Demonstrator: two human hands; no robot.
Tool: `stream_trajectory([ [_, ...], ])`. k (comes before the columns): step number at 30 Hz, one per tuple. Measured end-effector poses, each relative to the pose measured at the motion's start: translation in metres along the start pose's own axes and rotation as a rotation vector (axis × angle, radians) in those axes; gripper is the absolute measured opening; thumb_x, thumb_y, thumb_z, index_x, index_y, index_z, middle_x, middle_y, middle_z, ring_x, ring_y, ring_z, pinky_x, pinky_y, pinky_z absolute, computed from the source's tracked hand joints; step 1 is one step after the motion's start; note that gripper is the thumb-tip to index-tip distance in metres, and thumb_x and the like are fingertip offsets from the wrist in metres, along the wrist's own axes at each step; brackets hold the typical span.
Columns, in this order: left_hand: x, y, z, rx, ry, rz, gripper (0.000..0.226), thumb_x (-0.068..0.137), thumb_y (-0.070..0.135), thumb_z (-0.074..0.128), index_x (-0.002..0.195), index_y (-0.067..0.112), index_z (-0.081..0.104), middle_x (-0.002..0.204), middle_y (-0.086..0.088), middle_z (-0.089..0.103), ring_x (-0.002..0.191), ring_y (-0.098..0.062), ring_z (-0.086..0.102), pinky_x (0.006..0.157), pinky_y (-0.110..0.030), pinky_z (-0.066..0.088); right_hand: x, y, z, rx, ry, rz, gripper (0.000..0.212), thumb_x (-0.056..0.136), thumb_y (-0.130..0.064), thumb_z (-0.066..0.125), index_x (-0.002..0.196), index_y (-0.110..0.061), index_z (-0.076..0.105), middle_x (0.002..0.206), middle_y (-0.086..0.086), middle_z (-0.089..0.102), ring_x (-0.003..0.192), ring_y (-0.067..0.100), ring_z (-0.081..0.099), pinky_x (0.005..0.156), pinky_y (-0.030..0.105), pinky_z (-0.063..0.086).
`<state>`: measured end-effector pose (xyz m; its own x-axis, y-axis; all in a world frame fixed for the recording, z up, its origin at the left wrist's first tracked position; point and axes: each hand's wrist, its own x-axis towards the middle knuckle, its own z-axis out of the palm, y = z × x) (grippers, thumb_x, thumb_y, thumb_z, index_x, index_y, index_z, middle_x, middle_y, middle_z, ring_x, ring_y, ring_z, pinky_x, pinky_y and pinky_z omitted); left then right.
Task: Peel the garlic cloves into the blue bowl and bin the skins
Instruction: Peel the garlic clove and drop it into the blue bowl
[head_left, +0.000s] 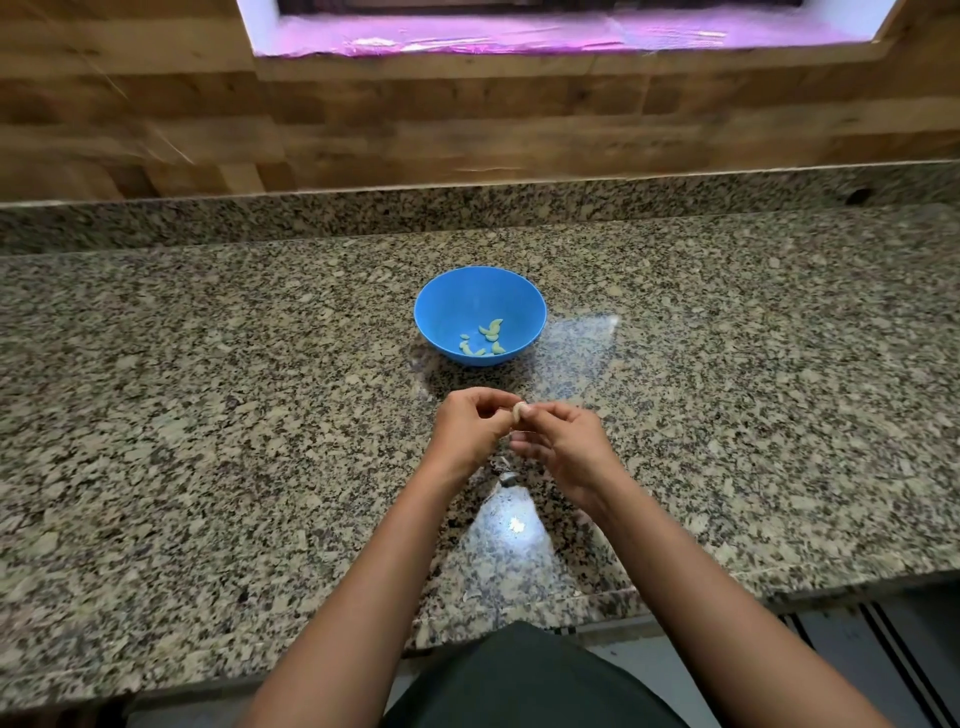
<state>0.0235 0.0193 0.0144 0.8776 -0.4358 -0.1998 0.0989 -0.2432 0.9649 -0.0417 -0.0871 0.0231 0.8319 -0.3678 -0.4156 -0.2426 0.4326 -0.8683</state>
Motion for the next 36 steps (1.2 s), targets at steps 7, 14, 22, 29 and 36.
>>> stream_trajectory([
  [7, -0.002, -0.008, -0.002, 0.182, 0.019, 0.018, 0.021, 0.088, 0.023, 0.063, 0.107, 0.017, 0.069, 0.103, 0.003, 0.069, 0.093, -0.012, 0.065, 0.084, -0.03, 0.054, 0.002, -0.004, -0.004, 0.178, -0.004, 0.116, 0.009, 0.089, 0.001, 0.055, 0.093, 0.009, 0.059, 0.072, 0.015, 0.066, 0.057, 0.017, 0.064, 0.056, 0.022, 0.057],
  [14, -0.003, -0.005, -0.001, 0.07, 0.0, 0.04, 0.015, 0.081, 0.015, 0.072, 0.095, 0.01, 0.07, 0.091, -0.005, 0.072, 0.088, -0.019, 0.069, 0.08, -0.031, 0.057, 0.0, -0.004, -0.006, 0.16, -0.021, 0.11, 0.01, 0.089, 0.0, 0.056, 0.093, 0.007, 0.062, 0.076, 0.015, 0.066, 0.063, 0.02, 0.064, 0.058, 0.025, 0.058],
  [22, -0.008, -0.001, 0.004, 0.379, 0.136, 0.224, 0.008, 0.083, 0.018, 0.07, 0.086, 0.011, 0.068, 0.081, 0.006, 0.061, 0.069, 0.001, 0.057, 0.058, -0.005, 0.046, -0.001, -0.006, -0.002, 0.095, -0.007, 0.069, 0.018, 0.09, -0.003, 0.058, 0.102, 0.011, 0.059, 0.082, 0.016, 0.065, 0.062, 0.019, 0.065, 0.056, 0.022, 0.056],
  [29, -0.007, -0.007, 0.001, 0.287, 0.138, 0.19, 0.006, 0.083, 0.016, 0.07, 0.088, 0.013, 0.07, 0.089, 0.001, 0.065, 0.077, -0.008, 0.062, 0.068, -0.018, 0.053, 0.003, -0.005, -0.002, 0.123, 0.025, 0.065, 0.013, 0.092, -0.003, 0.053, 0.092, 0.006, 0.063, 0.075, 0.015, 0.063, 0.059, 0.018, 0.06, 0.055, 0.022, 0.056],
  [36, -0.002, -0.015, -0.005, 0.304, 0.151, 0.149, 0.009, 0.086, 0.016, 0.066, 0.094, 0.014, 0.07, 0.094, -0.002, 0.067, 0.081, -0.01, 0.063, 0.074, -0.022, 0.053, 0.02, -0.008, -0.011, -0.044, 0.132, 0.018, 0.013, 0.086, -0.001, 0.061, 0.094, 0.009, 0.062, 0.074, 0.015, 0.063, 0.06, 0.018, 0.062, 0.058, 0.023, 0.057],
])
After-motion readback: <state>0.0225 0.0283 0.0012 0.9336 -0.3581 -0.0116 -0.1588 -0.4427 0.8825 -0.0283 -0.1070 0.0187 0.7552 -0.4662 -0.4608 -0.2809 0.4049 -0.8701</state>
